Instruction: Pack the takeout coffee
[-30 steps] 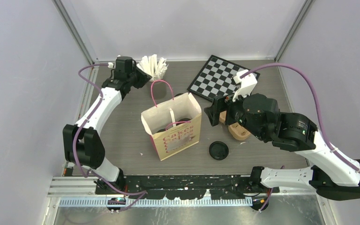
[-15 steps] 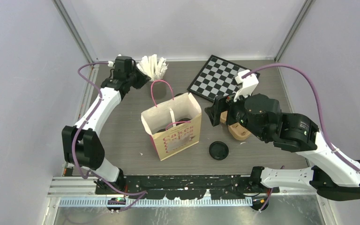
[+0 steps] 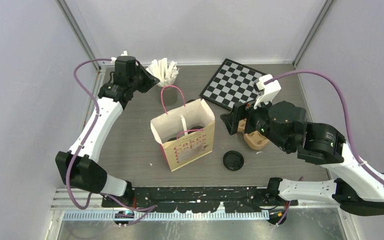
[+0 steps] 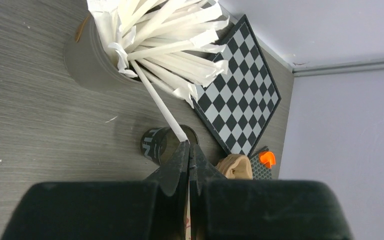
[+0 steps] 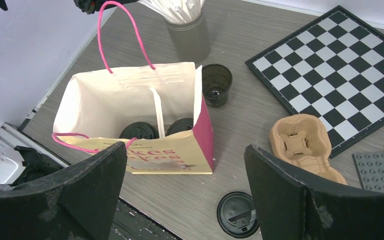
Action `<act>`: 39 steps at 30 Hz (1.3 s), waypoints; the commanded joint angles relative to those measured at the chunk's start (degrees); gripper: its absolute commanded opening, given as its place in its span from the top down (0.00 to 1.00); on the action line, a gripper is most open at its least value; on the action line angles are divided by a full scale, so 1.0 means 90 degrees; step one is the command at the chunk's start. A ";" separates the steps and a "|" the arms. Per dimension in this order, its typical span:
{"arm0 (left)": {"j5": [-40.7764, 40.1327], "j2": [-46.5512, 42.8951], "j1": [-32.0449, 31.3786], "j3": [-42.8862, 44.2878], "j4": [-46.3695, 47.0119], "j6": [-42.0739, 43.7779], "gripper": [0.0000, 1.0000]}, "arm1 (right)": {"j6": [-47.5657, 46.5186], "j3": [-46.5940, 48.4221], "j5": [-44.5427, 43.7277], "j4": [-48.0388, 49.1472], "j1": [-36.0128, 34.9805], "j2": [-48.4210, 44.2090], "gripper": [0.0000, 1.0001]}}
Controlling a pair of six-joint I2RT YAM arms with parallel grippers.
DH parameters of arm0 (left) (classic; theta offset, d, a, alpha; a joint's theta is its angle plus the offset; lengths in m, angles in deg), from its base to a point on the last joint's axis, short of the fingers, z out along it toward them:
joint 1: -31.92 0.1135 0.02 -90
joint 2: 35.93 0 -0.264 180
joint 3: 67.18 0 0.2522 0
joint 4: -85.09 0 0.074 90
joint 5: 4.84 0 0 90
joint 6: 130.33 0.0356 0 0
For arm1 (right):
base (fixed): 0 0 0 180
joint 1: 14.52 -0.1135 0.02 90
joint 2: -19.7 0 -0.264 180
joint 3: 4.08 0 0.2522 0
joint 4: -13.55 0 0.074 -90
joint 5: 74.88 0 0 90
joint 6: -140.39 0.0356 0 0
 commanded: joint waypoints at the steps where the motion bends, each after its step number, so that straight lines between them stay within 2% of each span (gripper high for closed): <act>1: 0.0086 -0.0420 -0.0066 0.0453 -0.0311 0.0622 1.00 | -0.0031 -0.0042 0.0067 0.0294 0.0018 -0.0170 0.09; 7: 0.0008 -0.0479 -0.0090 0.1638 -0.1300 0.1286 1.00 | -0.0034 0.0089 0.0041 0.0245 0.0020 -0.0278 0.09; 13: 0.0008 -0.1041 -0.0095 0.1995 -0.1654 0.1389 1.00 | -0.0167 0.0041 -0.0092 0.0237 0.0015 -0.0403 0.09; 19: 0.0714 -0.1523 -0.0095 0.2421 -0.1850 0.1230 1.00 | -0.0325 0.0013 -0.0095 0.0240 0.0015 -0.0462 0.09; 28: 0.2660 -0.2253 -0.0095 0.2170 -0.0662 -0.0013 1.00 | -0.0411 -0.0098 -0.0003 0.0291 0.0020 -0.0582 0.09; 33: 0.3435 -0.2793 -0.0095 0.1458 -0.0616 -0.0210 1.00 | -0.0377 -0.0182 0.0020 0.0302 0.0024 -0.0715 0.09; 39: 0.3496 -0.3450 -0.0095 0.0872 -0.1286 0.0037 1.00 | -0.0304 -0.0267 0.0006 0.0216 0.0019 -0.0953 0.09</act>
